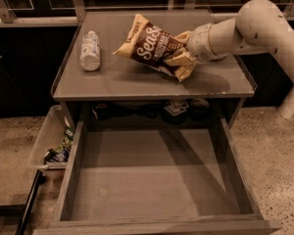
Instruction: Pick brown chip bag from top drawer and place on counter
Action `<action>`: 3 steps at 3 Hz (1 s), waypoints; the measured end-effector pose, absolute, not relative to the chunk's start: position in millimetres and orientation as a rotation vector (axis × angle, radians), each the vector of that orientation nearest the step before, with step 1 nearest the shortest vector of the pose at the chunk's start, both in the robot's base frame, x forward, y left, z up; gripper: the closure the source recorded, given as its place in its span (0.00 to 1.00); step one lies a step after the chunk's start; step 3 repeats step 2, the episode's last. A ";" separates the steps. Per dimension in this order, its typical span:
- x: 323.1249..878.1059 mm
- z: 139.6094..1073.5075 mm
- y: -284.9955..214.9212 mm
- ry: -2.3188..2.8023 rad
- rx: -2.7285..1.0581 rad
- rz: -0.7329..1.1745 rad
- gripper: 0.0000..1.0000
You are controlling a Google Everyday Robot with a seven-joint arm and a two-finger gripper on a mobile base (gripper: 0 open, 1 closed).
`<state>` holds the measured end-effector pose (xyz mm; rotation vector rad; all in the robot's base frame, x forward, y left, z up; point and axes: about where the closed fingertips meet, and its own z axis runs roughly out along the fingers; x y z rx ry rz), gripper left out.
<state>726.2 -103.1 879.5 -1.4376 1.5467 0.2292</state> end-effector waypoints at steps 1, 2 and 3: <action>726.2 879.4 -103.0 1.547 -1.438 0.229 0.00; 726.2 879.4 -103.0 1.547 -1.438 0.229 0.00; 726.2 879.4 -103.0 1.547 -1.438 0.229 0.00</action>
Offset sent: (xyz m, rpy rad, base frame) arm 0.0000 0.0000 0.0000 0.0000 0.0000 0.0000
